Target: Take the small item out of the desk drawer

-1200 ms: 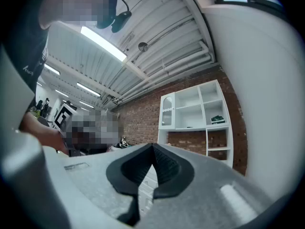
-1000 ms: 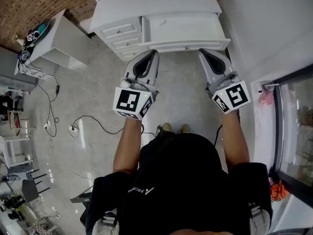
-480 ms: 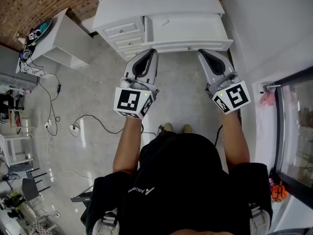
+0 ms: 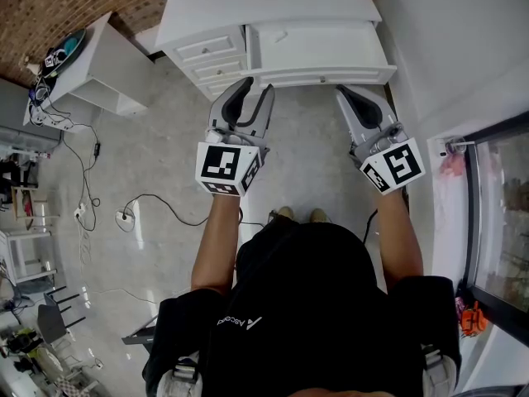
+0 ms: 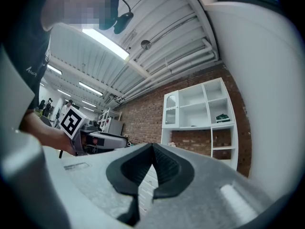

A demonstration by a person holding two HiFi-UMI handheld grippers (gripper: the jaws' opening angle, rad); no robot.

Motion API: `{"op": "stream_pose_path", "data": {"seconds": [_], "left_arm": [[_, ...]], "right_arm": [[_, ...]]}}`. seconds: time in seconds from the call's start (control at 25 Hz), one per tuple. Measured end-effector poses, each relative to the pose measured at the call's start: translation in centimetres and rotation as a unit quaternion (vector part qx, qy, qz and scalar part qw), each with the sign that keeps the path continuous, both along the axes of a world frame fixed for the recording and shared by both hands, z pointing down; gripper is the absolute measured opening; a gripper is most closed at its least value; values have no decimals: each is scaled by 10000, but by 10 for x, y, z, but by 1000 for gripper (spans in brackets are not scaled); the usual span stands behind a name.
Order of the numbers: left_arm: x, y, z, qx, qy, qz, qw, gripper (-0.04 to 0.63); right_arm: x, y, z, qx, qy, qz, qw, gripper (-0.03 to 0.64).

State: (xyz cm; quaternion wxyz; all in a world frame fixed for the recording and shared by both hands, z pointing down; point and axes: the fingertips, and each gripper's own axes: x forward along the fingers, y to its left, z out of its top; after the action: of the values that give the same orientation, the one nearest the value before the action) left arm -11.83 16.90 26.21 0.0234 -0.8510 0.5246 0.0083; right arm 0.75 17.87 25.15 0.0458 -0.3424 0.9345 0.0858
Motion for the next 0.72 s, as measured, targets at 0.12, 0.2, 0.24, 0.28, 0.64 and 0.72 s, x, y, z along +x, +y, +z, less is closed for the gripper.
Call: {"op": "stream_pose_path", "data": {"seconds": [0.12, 0.2, 0.24, 0.28, 0.64, 0.72], "left_arm": [[-13, -9, 3, -17, -14, 21, 10000, 146], [-21, -15, 5, -32, -22, 58, 10000, 149], [-26, -18, 6, -37, -39, 82, 10000, 152], [-30, -22, 7, -40, -64, 105, 9999, 153], [-60, -72, 22, -116, -183, 132, 9997, 175], [-62, -86, 27, -147, -196, 107, 9996, 178]], "right_arm": [[-12, -4, 2, -12, 28, 56, 10000, 0], [-21, -8, 4, -18, 40, 106, 9999, 0], [-26, -10, 4, -19, 47, 129, 9999, 0], [-31, -12, 5, -19, 58, 146, 9999, 0], [-57, -50, 21, -81, 156, 222, 9996, 0], [-58, -64, 25, -89, 174, 203, 9996, 0]]}}
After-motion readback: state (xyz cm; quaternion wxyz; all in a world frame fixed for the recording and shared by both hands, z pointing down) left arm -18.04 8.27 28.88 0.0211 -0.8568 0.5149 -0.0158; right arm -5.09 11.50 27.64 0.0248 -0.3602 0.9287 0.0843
